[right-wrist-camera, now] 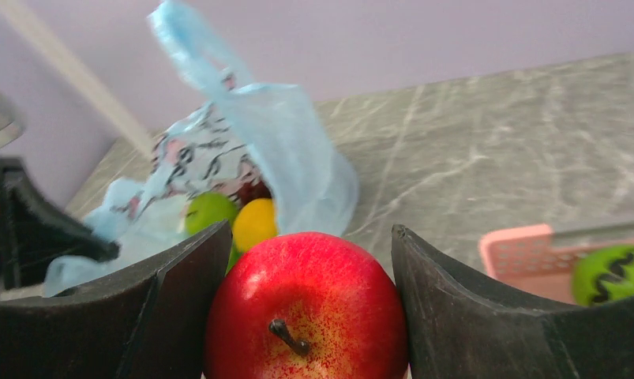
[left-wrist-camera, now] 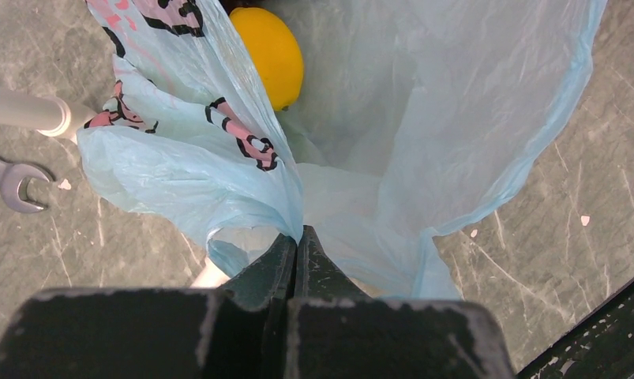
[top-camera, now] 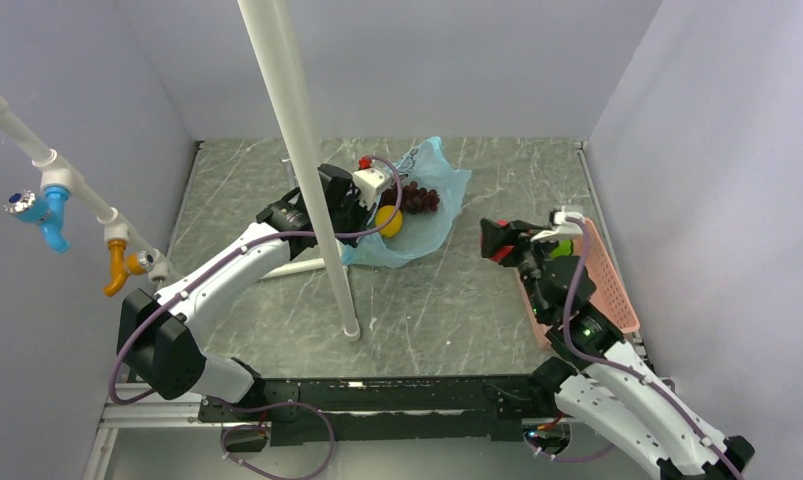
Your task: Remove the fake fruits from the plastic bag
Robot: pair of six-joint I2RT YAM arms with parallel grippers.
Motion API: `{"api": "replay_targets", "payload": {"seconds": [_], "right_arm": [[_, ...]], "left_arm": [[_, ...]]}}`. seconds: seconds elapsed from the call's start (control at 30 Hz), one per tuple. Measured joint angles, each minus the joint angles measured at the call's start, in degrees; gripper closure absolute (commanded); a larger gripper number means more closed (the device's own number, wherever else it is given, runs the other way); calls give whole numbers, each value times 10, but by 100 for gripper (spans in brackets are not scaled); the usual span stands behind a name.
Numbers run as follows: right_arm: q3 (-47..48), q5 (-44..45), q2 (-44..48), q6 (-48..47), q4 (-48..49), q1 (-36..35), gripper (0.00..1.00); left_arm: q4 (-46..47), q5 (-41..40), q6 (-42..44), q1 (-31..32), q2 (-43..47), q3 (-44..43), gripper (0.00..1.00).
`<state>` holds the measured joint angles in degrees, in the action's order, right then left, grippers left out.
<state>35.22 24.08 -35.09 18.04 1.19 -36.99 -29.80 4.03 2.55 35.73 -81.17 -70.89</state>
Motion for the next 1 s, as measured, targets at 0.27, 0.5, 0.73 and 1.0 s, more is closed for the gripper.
{"api": "replay_targets", "payload": {"seconds": [0.27, 0.5, 0.73, 1.0], "right_arm": [[18, 177, 10, 39, -74, 7, 100], [22, 289, -34, 154, -163, 28, 100], [5, 248, -110, 253, -196, 215, 100], [-13, 136, -240, 290, -162, 344, 97]], "left_arm": [[0, -5, 0, 0, 0, 0, 100], [0, -5, 0, 0, 0, 0, 100], [0, -5, 0, 0, 7, 0, 100], [-1, -4, -1, 0, 9, 0, 100]]}}
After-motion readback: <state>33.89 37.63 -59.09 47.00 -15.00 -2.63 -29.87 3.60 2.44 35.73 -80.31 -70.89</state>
